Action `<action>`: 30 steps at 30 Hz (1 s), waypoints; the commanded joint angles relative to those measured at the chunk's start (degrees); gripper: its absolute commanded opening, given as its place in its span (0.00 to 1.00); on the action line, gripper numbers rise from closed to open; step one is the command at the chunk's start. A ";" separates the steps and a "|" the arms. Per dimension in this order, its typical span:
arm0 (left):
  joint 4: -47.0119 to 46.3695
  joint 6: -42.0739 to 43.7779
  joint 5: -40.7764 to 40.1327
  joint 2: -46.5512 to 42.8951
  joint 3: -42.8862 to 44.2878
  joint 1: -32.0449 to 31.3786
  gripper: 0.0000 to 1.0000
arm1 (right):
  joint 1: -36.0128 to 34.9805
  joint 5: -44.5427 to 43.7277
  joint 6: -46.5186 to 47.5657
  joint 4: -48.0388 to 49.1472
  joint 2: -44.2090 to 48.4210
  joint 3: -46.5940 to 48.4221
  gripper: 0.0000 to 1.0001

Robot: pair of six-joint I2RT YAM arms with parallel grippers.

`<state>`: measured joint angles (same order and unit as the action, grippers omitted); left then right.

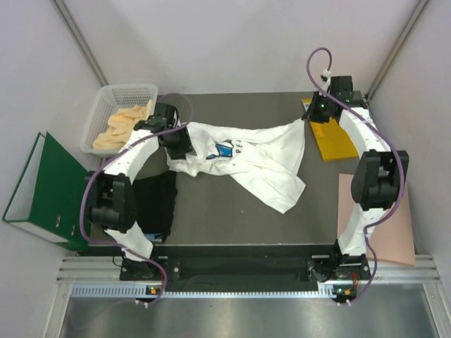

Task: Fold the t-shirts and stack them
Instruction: Flatten out the tshirt

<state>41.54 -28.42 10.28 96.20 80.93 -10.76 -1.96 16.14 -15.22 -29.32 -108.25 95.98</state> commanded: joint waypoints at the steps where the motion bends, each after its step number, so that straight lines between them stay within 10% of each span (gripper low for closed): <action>1: -4.61 0.56 2.99 0.39 -4.37 -0.05 0.59 | 0.55 0.03 -0.42 2.69 2.51 -1.85 0.00; 8: -6.21 1.35 2.11 3.37 -3.67 -0.05 0.63 | 0.55 0.12 -0.42 2.78 2.16 -2.21 0.00; 11: -5.95 1.53 2.28 4.69 -1.83 -0.05 0.33 | 0.55 0.21 -0.16 2.51 1.81 -2.03 0.00; 12: -5.77 1.53 2.20 4.78 -0.69 -0.05 0.03 | 0.55 0.12 -0.16 2.25 1.81 -2.03 0.00; 22: 0.29 2.76 0.61 2.06 7.22 -0.05 0.00 | 0.64 -0.15 0.46 1.81 1.81 -1.77 0.00; 24: 1.43 2.59 1.75 1.62 9.77 -0.05 0.05 | 0.64 0.12 0.37 1.64 1.46 -1.33 0.00; 27: 3.46 2.15 3.07 1.09 12.23 -0.05 0.47 | 0.55 0.29 0.28 1.72 0.93 -0.98 0.00; 30: 3.46 1.97 3.52 0.30 11.98 -0.05 0.63 | 0.64 0.56 0.19 1.90 0.49 -0.62 0.00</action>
<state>43.51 -26.44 12.51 100.75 90.63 -10.76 -1.96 16.16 -15.16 -28.88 -108.27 93.36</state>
